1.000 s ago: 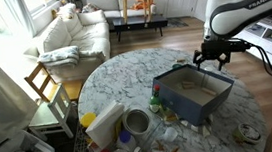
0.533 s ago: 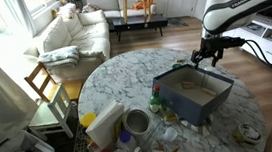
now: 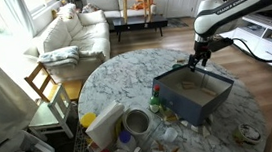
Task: Pick up the striped towel from the box and put it on the table, pick up the box and put it on top of the striped towel, pick up two wooden blocks at the same time from the box and put them on the table
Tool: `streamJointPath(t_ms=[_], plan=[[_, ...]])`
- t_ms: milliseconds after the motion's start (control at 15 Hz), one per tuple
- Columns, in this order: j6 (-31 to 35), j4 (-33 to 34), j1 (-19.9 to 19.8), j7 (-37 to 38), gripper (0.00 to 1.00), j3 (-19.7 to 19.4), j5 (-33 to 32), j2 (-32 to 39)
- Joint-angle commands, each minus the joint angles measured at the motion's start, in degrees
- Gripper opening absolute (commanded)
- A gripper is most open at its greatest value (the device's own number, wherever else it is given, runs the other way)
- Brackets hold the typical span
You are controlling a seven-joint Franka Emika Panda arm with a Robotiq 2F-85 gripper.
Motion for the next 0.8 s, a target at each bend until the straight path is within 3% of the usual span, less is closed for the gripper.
streamJointPath(t_ms=[0,200,267,733], plan=[[-0.3,0.9,-0.2,-1.7,1.00,0.6,-0.1,0.2],[-0.8,1.9,-0.2,-3.3,1.00,0.9,-0.1,0.2],[-2.1,1.3,-1.3,-9.9,1.00,2.7,2.1,-0.1],[-0.6,-1.3,-1.2,-29.0,1.00,6.1,0.4,-0.2]])
